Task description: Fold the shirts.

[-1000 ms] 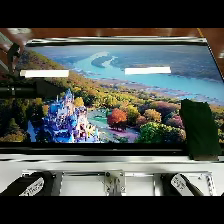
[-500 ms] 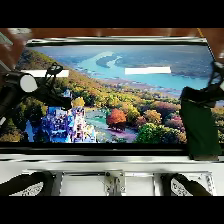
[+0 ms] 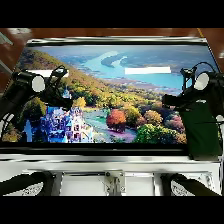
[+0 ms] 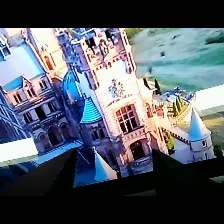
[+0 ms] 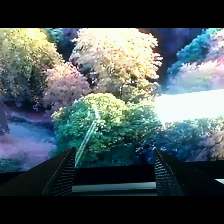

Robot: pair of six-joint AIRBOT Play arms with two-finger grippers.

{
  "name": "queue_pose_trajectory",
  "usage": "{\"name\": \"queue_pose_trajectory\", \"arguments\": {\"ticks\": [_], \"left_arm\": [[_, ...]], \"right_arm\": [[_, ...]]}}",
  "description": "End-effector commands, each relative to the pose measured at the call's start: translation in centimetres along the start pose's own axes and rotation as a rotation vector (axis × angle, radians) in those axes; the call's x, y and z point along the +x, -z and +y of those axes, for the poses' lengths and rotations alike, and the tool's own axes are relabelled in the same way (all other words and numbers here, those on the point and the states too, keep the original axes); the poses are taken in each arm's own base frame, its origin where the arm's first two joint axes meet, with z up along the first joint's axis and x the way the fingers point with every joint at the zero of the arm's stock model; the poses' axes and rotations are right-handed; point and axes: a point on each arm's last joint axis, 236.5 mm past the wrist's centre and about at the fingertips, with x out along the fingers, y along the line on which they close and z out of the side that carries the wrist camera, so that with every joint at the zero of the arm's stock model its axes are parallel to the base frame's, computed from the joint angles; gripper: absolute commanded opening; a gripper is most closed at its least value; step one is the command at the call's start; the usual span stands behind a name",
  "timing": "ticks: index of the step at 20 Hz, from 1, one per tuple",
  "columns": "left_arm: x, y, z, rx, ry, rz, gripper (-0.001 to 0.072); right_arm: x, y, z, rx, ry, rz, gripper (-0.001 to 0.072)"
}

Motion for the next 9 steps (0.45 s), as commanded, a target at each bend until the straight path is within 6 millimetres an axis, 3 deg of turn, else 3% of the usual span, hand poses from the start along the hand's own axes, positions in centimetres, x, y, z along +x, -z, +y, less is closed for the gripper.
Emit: {"name": "queue_pose_trajectory", "arguments": {"ticks": [1,9], "left_arm": [[0.1,0.0,0.1,0.001,-0.005,0.0,0.055],[0.0,-1.2,0.0,0.002,-0.005,-0.049,0.0549]], "right_arm": [[0.1,0.2,0.4,-0.006,-0.008,0.01,0.0603],[0.1,0.2,0.4,-0.006,-0.008,0.01,0.0603]]}}
